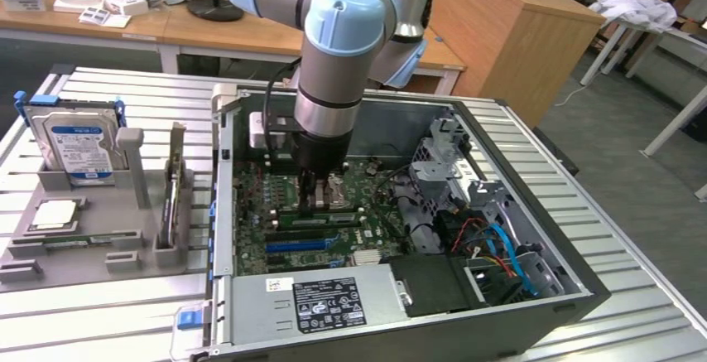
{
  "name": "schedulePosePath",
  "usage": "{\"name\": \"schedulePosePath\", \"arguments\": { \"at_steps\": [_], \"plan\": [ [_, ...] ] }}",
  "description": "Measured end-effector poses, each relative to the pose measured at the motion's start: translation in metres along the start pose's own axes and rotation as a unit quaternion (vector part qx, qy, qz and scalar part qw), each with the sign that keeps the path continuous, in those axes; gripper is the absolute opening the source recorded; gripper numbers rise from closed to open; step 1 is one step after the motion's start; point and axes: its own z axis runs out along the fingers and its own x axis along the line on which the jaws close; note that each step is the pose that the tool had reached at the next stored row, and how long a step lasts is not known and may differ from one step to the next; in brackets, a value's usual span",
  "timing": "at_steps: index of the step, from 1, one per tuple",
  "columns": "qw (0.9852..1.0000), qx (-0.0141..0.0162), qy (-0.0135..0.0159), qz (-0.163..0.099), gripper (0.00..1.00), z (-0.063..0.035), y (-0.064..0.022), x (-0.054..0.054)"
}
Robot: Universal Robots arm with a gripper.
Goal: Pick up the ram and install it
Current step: 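Press down the ram until it locks into place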
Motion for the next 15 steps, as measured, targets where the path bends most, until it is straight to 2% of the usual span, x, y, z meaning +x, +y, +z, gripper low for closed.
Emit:
{"name": "schedulePosePath", "arguments": {
  "at_steps": [15],
  "plan": [
    [1.0000, 0.0000, 0.0000, 0.000, 0.11, 0.0015, 0.0000, 0.0002]
  ]
}}
